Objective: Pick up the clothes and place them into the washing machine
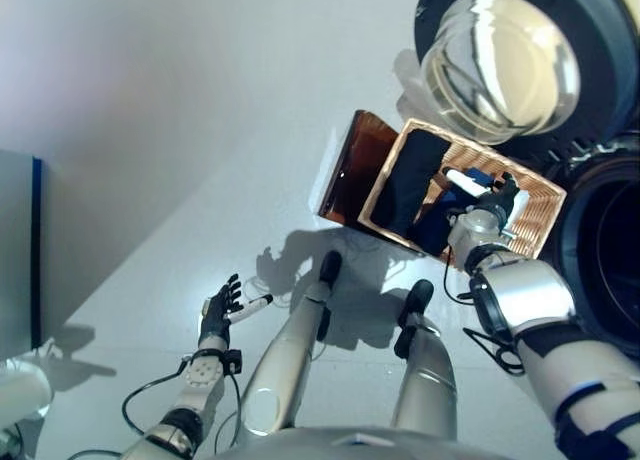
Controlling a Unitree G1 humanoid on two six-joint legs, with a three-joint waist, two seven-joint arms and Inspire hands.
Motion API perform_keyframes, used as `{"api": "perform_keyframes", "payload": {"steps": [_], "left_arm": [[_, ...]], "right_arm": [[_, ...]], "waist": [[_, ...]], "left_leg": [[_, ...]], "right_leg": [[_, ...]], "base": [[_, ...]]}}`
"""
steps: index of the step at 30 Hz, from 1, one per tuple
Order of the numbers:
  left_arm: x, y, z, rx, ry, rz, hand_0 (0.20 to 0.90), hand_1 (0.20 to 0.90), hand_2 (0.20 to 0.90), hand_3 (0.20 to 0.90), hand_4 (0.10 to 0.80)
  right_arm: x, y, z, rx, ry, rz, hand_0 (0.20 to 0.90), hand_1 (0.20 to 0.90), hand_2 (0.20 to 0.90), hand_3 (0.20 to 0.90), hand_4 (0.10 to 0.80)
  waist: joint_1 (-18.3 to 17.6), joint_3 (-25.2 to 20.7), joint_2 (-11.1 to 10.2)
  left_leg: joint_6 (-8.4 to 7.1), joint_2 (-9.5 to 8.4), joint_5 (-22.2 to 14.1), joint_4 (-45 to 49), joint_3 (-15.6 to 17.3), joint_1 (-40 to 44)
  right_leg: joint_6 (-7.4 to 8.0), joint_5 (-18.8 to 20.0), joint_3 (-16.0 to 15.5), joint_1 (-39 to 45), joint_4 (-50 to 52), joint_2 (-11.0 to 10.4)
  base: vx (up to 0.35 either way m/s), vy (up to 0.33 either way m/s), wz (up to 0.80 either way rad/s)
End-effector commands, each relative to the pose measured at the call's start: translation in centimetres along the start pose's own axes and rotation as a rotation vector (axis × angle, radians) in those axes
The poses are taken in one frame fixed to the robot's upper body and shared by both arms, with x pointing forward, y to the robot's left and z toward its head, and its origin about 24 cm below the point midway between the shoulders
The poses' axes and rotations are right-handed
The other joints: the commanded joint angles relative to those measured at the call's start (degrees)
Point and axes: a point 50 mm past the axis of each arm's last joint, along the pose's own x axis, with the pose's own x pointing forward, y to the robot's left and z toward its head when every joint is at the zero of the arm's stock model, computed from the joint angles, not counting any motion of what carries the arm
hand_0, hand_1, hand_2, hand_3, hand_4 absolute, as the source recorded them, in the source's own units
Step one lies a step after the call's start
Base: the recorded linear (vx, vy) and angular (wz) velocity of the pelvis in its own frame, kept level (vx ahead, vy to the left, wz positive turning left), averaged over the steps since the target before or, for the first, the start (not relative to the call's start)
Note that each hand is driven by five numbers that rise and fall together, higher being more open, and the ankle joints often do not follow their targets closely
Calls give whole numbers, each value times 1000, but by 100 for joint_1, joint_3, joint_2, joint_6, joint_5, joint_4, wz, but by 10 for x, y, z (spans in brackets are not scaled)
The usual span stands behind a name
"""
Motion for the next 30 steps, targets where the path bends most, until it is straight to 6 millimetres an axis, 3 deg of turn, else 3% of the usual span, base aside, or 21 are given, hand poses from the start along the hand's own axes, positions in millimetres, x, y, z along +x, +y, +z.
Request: {"api": "perform_keyframes", "payload": {"steps": [1,8,18,30], "left_arm": [[5,35,17,29,-80,128,900,900,900,900,800],[4,31,11,24,-59,165,900,900,900,900,800],[-1,30,-2,3,-11,206,900,900,900,900,800],[-7,34,-17,-23,54,258,900,900,900,900,800]], "right_arm": [[7,-10,34,-5,-124,-92,900,900,900,900,800],[-4,0,14,-68,-132,-145,900,900,900,900,800],[-19,6,-38,-170,-102,-115,900,900,900,900,800],[-27,3,-60,-161,-128,-93,900,900,900,900,800]], "waist": [[164,246,71],[26,258,92],[-243,218,87],[-497,119,4]], "left_leg": [[-272,-201,-640,393,327,-243],[-252,-186,-669,446,397,-292],[-209,-143,-740,568,527,-269],[-190,-79,-807,642,609,-188]], "right_leg": [[-256,-367,127,284,-32,127],[-260,-369,225,140,84,170],[-248,-288,378,52,118,245],[-241,-294,485,53,166,343]], "base": [[0,0,0],[-19,47,2],[-21,37,-8],[12,-5,-10]]}}
